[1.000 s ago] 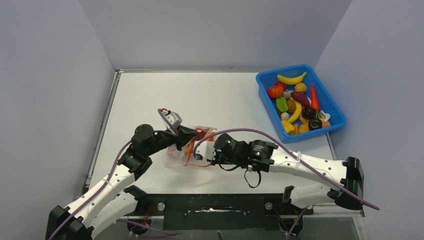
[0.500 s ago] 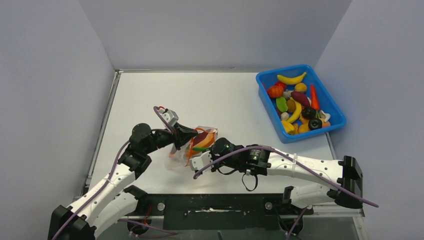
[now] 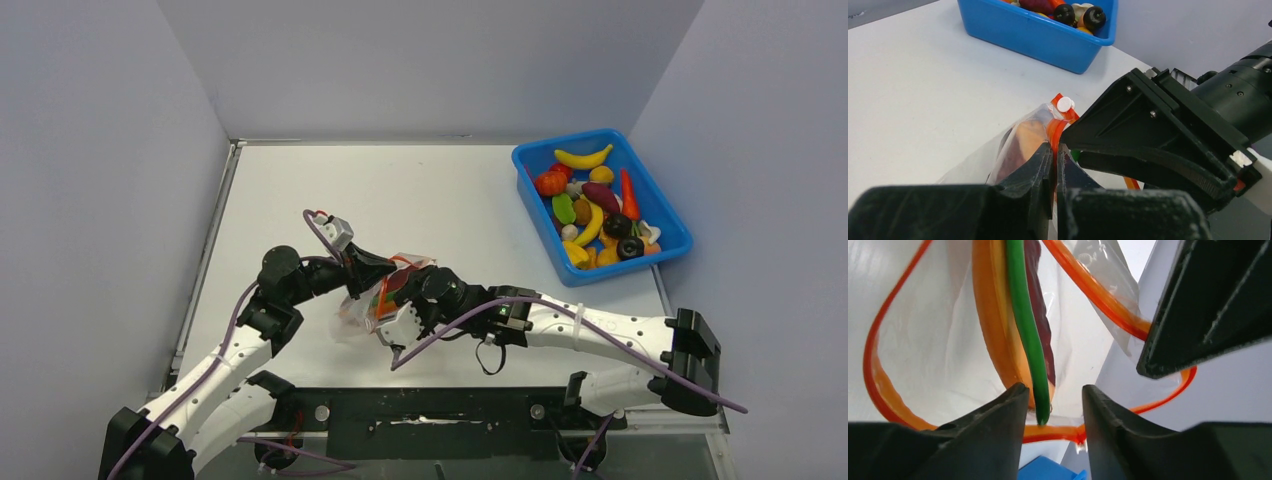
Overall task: Place the food in the zip-top bag and seal the zipper
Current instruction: Place the fake vegetable in the zipper food storage bag, then pick up the fake fruit from the bin.
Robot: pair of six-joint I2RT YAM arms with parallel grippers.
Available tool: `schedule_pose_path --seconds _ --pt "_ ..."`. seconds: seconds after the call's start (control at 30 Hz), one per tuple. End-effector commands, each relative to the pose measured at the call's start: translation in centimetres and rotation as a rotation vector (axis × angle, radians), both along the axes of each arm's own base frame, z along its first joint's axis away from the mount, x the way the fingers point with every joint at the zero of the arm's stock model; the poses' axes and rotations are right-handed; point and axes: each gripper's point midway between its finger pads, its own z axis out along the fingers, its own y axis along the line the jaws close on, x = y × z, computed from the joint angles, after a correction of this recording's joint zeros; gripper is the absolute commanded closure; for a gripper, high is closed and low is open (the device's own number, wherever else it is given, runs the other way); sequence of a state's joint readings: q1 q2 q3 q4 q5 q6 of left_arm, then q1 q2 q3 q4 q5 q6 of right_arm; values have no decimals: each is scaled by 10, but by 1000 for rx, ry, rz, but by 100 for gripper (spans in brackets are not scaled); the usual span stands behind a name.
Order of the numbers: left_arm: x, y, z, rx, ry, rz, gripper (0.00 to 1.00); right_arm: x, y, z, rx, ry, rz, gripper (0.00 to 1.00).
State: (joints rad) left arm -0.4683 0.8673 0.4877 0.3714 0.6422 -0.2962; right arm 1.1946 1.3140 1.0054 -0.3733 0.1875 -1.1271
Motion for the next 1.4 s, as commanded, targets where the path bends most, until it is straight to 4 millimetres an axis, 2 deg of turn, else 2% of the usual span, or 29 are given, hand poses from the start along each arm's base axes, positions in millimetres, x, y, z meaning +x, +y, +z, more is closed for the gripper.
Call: schedule_pose_path --seconds 0.0,0.07,0.13,0.4,0.5,0.63,0.77,0.87,0.93,1.13,1.37 --pt "-1 1 27 -51 -89 -10 100 0 -2 42 215 -16 -42 52" --pt "0 1 27 -51 -89 -5 100 -6 -7 54 298 25 -69 44" --pt "2 2 29 -54 -93 6 100 -12 -11 66 384 78 -96 39" --pt "23 19 31 -34 -70 135 100 -10 -20 110 742 274 -310 35" --pt "34 31 34 -48 -46 217 100 4 -26 130 911 361 -438 30" --pt "43 46 40 -82 -19 297 100 47 -46 142 1114 522 -744 29" --pt "53 64 46 -99 6 399 100 77 -65 140 1205 626 -949 30" --pt "54 70 45 -94 0 426 100 91 -70 127 1167 668 -987 31" --pt "52 69 44 -89 -4 418 100 106 -82 116 1130 640 -1046 31" --pt "39 66 40 -71 -59 367 100 155 -140 100 1076 498 -1263 34" --pt "33 70 32 -44 -106 368 100 196 -210 80 999 257 -1466 48"
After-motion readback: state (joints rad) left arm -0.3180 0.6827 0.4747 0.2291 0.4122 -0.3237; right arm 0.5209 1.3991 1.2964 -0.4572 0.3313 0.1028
